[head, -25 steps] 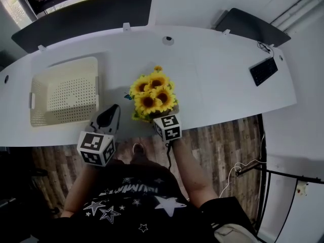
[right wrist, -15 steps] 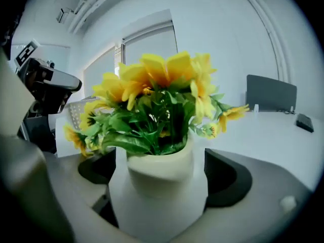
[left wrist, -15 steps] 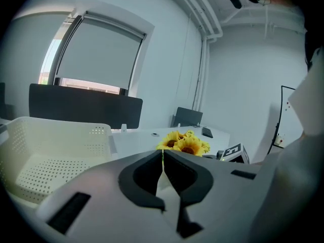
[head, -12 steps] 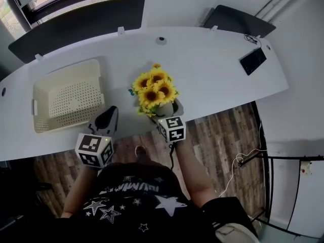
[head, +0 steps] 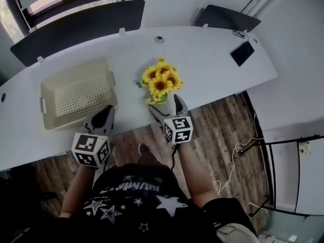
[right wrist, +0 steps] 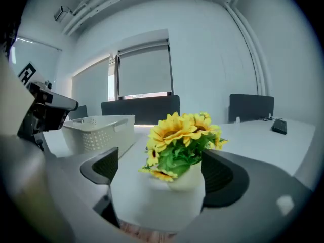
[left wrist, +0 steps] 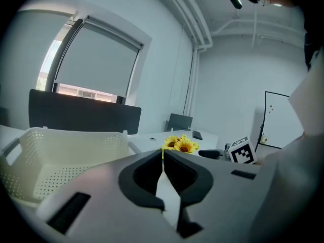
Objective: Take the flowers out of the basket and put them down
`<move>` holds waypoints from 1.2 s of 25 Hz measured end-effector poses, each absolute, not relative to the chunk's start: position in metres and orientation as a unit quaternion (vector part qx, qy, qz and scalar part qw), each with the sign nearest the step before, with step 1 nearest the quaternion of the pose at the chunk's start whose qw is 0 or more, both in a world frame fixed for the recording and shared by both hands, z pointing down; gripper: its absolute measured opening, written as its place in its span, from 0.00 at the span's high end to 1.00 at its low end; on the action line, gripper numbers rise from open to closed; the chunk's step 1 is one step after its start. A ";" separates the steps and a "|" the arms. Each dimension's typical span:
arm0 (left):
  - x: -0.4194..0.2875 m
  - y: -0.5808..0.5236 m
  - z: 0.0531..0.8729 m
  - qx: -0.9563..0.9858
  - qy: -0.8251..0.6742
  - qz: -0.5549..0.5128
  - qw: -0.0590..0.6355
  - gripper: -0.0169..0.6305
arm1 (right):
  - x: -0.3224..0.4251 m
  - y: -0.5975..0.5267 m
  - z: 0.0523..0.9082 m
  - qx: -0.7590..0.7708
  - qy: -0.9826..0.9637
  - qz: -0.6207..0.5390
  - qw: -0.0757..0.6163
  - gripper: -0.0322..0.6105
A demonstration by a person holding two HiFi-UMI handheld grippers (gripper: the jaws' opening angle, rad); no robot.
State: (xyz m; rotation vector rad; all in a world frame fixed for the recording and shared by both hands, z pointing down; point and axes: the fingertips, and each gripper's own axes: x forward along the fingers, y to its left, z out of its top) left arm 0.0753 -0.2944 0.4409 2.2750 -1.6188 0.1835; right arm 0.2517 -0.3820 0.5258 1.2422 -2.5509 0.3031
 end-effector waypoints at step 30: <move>-0.015 -0.175 0.454 0.816 -0.553 0.061 0.156 0.95 | 0.180 -0.239 0.450 0.532 -0.842 0.074 0.046 0.95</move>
